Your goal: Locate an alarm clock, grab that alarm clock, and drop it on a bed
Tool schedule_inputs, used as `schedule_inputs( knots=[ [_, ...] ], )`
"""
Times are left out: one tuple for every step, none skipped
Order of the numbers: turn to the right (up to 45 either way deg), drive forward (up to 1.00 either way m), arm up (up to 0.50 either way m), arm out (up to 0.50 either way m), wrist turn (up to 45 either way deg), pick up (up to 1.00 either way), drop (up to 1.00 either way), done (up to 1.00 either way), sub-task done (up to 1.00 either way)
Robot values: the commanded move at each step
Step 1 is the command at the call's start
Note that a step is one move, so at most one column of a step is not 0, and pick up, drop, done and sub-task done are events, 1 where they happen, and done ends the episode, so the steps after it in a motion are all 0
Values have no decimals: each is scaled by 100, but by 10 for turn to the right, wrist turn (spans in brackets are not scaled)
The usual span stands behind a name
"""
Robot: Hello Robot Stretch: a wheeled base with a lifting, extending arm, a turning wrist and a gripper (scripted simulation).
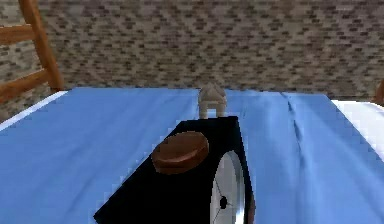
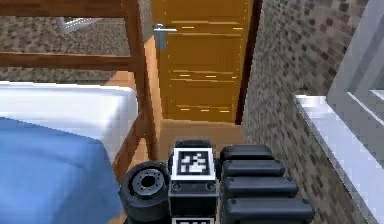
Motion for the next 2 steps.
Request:
schedule_inputs(
  knots=[
    [450,0,0,0,0,0,0,0,0],
    [150,0,0,0,0,0,0,0,0]
  ],
)
